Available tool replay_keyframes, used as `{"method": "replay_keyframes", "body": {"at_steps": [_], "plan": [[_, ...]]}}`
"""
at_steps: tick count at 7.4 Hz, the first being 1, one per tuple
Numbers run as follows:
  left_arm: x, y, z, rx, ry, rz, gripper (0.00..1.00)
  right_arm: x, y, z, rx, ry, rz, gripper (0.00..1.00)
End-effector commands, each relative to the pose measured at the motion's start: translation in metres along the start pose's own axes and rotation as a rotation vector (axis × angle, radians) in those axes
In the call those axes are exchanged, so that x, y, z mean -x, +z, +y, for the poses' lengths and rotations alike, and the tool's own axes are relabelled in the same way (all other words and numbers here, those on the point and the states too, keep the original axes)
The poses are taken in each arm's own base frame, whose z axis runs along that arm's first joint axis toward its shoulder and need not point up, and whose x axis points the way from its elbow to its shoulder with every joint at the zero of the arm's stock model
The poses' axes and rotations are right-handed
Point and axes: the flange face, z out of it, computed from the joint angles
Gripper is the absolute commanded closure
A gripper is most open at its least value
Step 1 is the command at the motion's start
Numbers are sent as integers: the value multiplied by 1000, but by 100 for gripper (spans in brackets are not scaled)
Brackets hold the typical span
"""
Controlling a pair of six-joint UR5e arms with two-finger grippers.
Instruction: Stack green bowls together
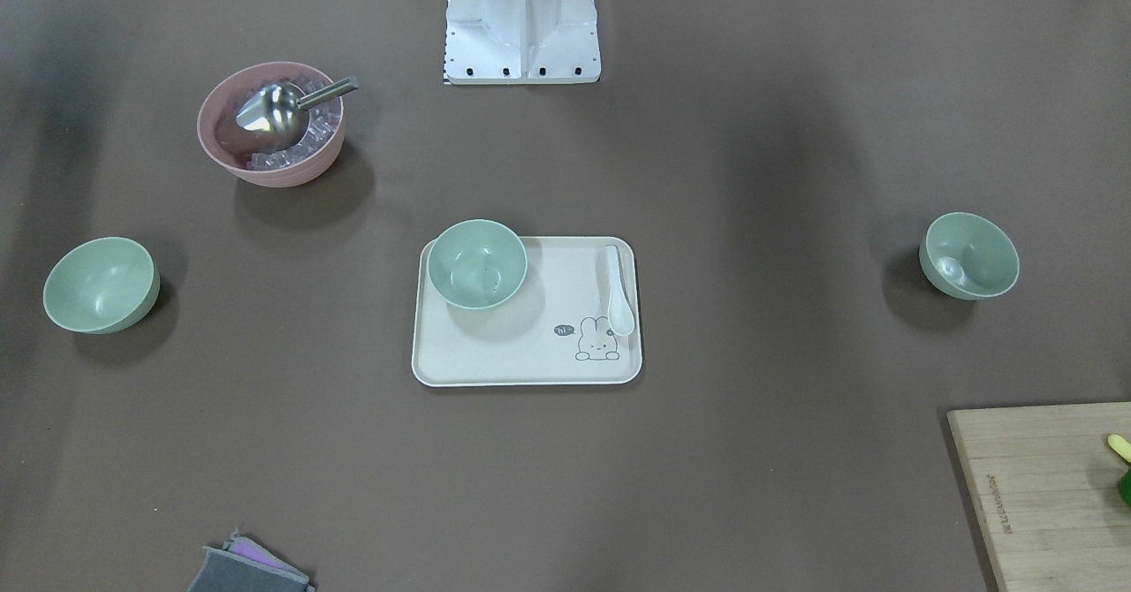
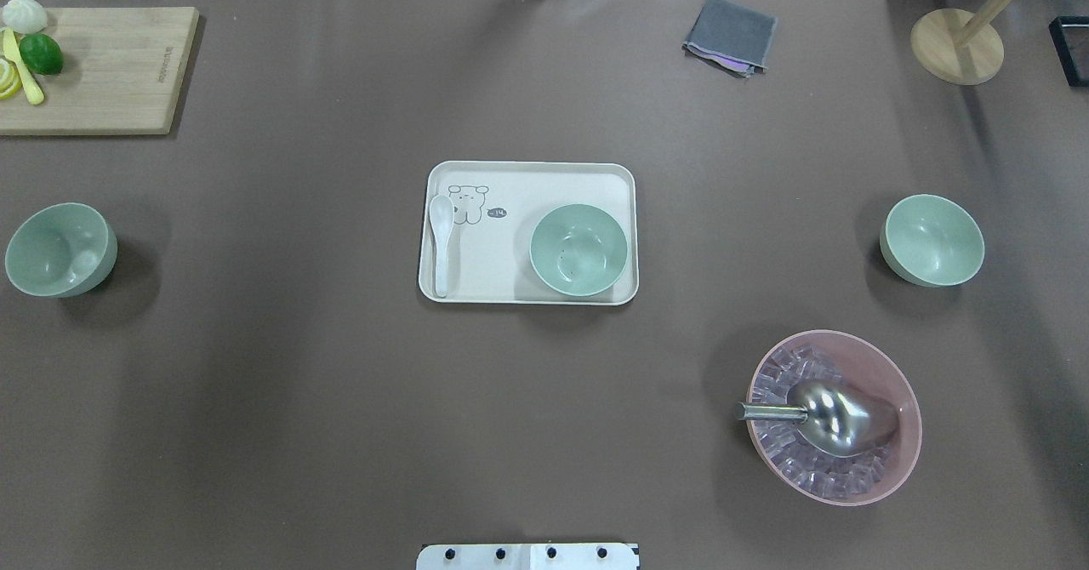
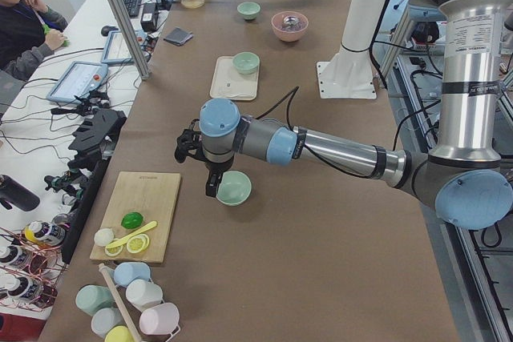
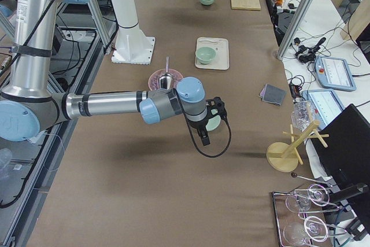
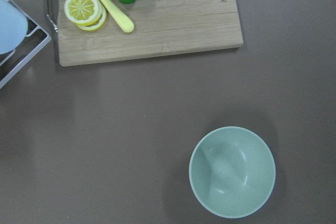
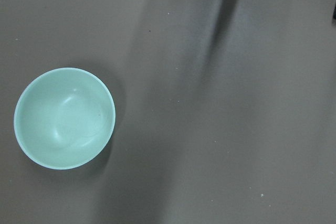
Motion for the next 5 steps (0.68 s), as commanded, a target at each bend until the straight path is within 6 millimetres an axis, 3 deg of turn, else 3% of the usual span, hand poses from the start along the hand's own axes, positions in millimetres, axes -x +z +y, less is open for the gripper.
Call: {"method": "replay_keyframes", "body": {"at_steps": [1, 2, 4, 5], "plan": [[-5, 44, -4, 71, 27, -15, 1, 31, 24, -30, 30, 73, -22, 0], [-5, 68, -4, 111, 39, -55, 1, 43, 31, -43, 36, 119, -30, 0], [-21, 108, -13, 130, 4, -98, 1, 58, 51, -43, 71, 122, -7, 0], [-5, 134, -9, 112, 3, -100, 2, 64, 58, -44, 77, 121, 10, 0]]}}
